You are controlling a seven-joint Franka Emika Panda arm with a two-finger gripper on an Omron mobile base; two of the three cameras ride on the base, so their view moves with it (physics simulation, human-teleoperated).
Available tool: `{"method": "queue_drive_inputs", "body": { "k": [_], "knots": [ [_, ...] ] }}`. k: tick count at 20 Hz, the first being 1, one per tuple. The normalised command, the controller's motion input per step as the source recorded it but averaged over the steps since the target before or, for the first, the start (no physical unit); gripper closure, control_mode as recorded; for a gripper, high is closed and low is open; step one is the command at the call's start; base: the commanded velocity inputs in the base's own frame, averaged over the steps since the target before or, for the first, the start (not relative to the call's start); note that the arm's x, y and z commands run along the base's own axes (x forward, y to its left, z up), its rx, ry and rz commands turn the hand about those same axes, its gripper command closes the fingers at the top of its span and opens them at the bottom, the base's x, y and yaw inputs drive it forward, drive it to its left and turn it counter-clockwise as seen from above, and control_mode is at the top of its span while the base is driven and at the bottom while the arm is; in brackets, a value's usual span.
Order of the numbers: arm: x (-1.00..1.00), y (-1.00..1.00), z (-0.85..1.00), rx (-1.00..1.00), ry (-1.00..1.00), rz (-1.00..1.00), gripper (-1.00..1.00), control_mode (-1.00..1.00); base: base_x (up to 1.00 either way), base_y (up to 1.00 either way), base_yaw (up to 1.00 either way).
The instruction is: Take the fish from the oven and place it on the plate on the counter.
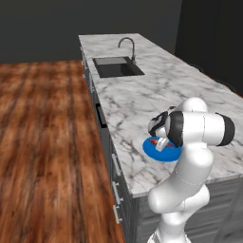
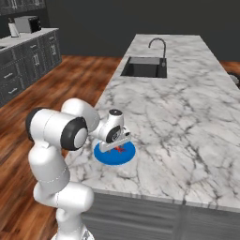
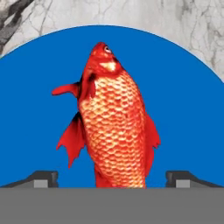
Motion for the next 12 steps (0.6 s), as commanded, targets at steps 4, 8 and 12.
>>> {"method": "queue_drive_inputs", "body": {
  "k": [4,8,12],
  "knots": [
    [-0.39,0.01,0.58,0.00,-0.01,0.00,-1.00,-1.00,0.00,0.00,0.00],
    [-0.36,0.11,0.86,0.00,-0.04,0.00,-1.00,-1.00,0.00,0.00,0.00],
    [-0.40,0.22,0.91,-0.01,0.00,0.00,-1.00,-1.00,0.00,0.00,0.00]
  ]
}}
